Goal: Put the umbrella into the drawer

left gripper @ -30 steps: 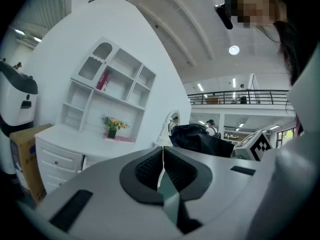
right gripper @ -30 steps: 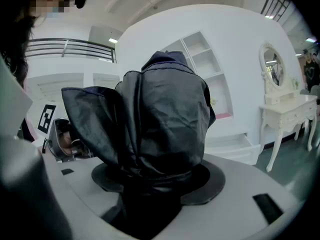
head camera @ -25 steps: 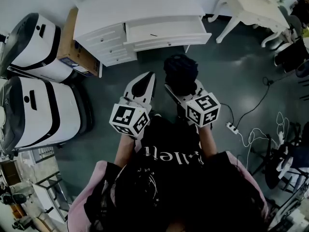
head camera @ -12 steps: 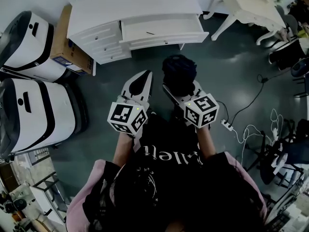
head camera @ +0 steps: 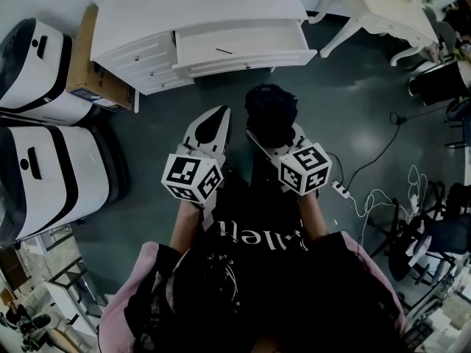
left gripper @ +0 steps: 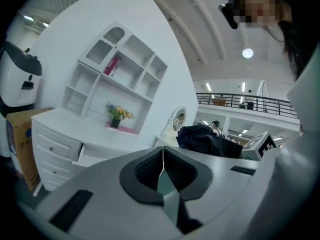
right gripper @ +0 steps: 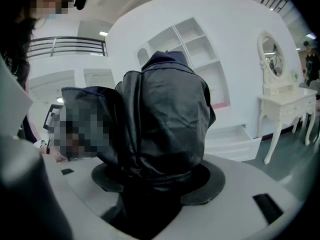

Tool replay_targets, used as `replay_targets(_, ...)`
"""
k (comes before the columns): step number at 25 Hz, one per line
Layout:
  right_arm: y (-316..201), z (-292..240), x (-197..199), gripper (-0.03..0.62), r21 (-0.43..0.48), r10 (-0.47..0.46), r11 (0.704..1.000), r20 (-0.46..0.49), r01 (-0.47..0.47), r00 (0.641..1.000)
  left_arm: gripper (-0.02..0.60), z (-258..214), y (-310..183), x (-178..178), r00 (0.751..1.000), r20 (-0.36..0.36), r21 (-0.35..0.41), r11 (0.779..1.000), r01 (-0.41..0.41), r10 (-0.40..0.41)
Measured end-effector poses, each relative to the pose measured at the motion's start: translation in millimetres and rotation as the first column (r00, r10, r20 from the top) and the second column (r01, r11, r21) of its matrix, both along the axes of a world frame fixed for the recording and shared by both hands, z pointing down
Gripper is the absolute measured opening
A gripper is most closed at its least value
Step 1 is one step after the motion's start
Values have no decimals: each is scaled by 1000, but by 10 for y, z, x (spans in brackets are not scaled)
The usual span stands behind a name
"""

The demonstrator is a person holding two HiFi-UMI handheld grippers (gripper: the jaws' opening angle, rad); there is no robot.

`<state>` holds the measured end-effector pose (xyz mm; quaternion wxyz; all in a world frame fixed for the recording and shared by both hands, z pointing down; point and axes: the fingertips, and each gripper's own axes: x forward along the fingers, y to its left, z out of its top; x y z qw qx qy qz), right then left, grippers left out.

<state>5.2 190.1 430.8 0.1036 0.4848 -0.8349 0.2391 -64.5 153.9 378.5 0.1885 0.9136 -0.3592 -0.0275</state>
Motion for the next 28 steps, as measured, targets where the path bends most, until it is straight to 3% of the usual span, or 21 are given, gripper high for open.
replay_targets(7, -754, 103, 418, 293, -34, -84, 996, 21, 84, 996, 17, 80, -663, 346, 995, 38, -31, 995, 95, -94)
replay_targets(15, -1652, 124, 961, 293, -68, -229, 971, 23, 230, 973, 17, -28, -1493, 859, 973, 54, -40, 973, 228, -226)
replay_targets(28, -2525, 249, 1518, 293, -77, -352, 932, 41, 355, 935, 17, -67, -2080, 1304, 920, 109, -26, 924, 382, -377)
